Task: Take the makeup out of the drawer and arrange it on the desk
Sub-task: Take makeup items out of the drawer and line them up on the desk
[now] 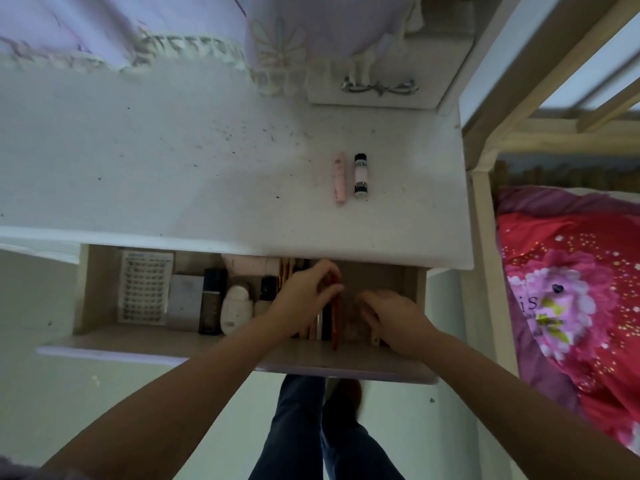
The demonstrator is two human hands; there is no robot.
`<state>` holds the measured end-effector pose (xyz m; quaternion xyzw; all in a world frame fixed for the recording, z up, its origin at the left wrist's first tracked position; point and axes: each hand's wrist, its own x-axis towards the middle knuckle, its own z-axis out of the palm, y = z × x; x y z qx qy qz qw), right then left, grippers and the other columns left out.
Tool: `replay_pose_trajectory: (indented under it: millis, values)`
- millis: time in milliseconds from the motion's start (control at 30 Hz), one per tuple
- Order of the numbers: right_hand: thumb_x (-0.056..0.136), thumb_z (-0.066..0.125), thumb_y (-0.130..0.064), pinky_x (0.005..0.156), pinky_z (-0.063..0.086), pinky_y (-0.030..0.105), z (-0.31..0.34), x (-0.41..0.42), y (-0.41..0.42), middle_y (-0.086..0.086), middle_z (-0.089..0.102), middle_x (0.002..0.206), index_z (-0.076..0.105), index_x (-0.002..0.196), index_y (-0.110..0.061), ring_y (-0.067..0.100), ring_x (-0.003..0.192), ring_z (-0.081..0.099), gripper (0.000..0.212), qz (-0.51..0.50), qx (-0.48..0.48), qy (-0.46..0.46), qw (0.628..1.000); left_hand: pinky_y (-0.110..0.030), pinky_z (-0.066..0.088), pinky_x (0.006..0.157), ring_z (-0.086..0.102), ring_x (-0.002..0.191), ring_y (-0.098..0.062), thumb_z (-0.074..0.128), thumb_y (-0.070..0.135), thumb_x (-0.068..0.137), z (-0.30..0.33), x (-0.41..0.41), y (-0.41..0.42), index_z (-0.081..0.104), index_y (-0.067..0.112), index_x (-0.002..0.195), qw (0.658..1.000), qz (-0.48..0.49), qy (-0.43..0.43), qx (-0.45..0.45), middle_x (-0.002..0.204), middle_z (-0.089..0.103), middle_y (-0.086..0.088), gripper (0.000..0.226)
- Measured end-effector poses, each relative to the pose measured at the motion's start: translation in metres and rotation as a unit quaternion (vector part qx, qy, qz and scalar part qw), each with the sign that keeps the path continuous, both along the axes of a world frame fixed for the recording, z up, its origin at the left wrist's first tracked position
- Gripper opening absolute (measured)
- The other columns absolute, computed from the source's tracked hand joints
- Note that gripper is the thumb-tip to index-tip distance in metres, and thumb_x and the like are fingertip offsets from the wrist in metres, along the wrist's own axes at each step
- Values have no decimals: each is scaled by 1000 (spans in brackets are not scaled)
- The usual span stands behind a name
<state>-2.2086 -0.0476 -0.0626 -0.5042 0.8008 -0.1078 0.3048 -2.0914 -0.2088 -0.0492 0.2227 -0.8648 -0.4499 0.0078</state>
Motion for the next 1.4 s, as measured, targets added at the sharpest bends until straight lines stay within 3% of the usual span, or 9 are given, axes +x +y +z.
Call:
replay_pose_trajectory:
  millis: [100,233,533,733,833,933,1033,1167,1400]
  values:
    - [97,43,-30,89,45,33,-8,-5,-2,2,52,130,42,136,-32,24,111,54,39,61,97,-7,993,-21,51,69,62,75,-9,61,20,89,31,-3,-22,55,17,99,999,-7,32,9,85,64,3,12]
    - [98,40,-28,101,39,32,-28,11,-6,-1,37,147,36,142,-31,21,125,45,44,115,126,-35,985,-12,53,64,63,64,-1,59,16,89,60,-23,-50,54,20,99,996,45,64,45,81,62,10,12]
    - [95,48,-31,88,47,38,-42,25,-26,13,42,131,37,135,-20,30,106,55,42,46,153,3,987,-12,51,59,61,57,-7,58,15,91,67,-56,-76,55,13,97,988,111,91,59,83,64,-2,7]
    - [95,49,-22,66,42,20,-10,22,-21,4,53,104,40,100,-28,14,79,54,11,-50,53,-98,993,-15,51,57,60,54,-6,58,16,91,66,-62,-81,56,15,96,981,143,91,89,77,64,0,5]
    - [90,59,-23,68,48,17,44,-6,-26,-12,60,92,39,91,-46,2,81,60,31,-110,-21,-216,970,-16,52,55,60,52,-7,58,17,92,68,-73,-89,57,13,96,979,155,88,99,79,65,-4,6]
    - [88,61,-23,61,52,14,90,-50,-39,-9,61,95,42,96,-53,-3,79,64,36,-190,-104,-259,941,-15,50,51,58,49,-6,56,19,92,69,-88,-100,58,13,97,981,154,67,94,81,65,-6,7]
    - [91,58,-17,54,50,17,106,-95,-62,-6,62,90,48,94,-44,3,71,64,28,-274,-167,-243,915,-13,47,47,56,45,-5,57,19,92,65,-107,-112,59,16,93,980,174,42,84,79,65,-4,4]
    - [94,53,-21,59,45,22,94,-129,-97,-2,64,87,52,101,-31,13,77,60,13,-303,-148,-197,921,-14,46,43,53,39,-3,58,17,90,53,-129,-126,59,12,90,979,193,13,70,70,63,-3,5]
    - [91,55,-28,69,40,24,76,-136,-128,0,58,97,57,117,-25,16,84,55,26,-294,-126,-75,944,-12,43,41,52,37,1,58,16,89,46,-158,-126,60,11,89,983,178,14,40,66,60,3,6]
